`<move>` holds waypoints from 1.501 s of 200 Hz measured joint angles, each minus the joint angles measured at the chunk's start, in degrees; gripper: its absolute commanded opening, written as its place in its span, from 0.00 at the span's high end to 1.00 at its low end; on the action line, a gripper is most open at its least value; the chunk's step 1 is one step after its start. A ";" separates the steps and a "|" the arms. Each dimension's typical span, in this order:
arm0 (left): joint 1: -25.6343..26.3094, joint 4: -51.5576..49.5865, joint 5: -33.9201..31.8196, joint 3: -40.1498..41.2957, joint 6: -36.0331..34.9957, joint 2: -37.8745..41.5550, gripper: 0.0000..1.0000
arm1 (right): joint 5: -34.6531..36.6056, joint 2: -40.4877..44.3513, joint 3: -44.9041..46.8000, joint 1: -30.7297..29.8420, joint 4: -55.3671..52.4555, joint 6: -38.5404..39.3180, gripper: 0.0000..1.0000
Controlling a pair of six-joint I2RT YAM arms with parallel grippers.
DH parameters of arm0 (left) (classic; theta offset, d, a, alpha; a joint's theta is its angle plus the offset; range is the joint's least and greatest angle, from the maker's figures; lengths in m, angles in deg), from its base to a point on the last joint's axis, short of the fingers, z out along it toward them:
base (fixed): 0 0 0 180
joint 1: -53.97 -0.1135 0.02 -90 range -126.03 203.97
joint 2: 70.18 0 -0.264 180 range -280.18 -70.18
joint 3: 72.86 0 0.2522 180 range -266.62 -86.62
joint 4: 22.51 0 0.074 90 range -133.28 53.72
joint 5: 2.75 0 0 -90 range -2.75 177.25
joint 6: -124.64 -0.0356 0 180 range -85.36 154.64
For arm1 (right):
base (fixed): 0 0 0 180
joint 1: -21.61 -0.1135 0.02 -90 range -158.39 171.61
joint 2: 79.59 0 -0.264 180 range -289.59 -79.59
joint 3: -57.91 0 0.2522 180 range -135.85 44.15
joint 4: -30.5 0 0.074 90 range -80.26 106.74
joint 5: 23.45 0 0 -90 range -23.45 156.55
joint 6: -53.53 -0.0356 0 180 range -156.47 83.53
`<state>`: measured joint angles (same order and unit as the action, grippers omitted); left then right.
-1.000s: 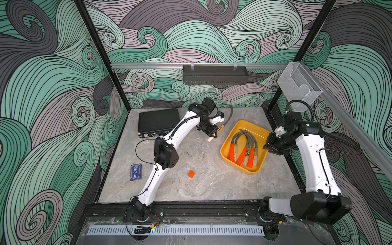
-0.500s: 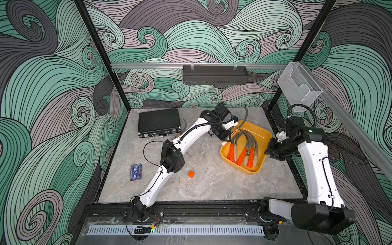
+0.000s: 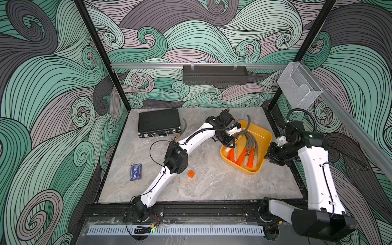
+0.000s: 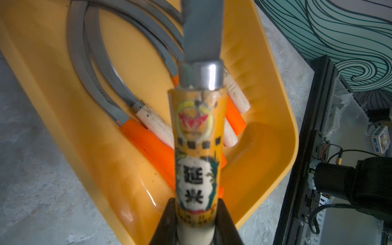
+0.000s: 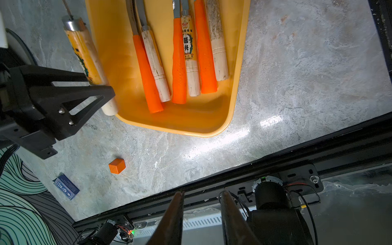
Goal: Put small sickles into storage boxes
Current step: Place the sickle in the storage box.
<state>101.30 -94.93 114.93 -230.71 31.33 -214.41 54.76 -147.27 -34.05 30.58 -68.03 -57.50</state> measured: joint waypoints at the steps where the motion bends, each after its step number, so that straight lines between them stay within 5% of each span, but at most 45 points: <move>1: 0.00 0.02 0.07 0.00 0.00 -0.04 0.97 | 0.00 0.02 0.02 0.00 0.00 -0.02 0.67; 211: 3.02 -0.83 -0.24 0.11 -3.19 -6.34 0.92 | -1.97 1.62 3.78 0.00 -0.28 0.74 0.67; 246: 3.06 -0.90 -0.79 0.11 -3.74 -6.34 0.84 | -2.34 1.77 3.89 0.00 -0.28 0.90 0.67; 300: 3.10 -1.16 -1.97 0.09 -4.04 -6.34 0.59 | -2.60 2.19 4.52 0.00 -0.28 0.90 0.66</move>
<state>104.41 -96.09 112.97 -230.63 27.28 -220.74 52.16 -145.09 -29.52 30.58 -68.32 -56.61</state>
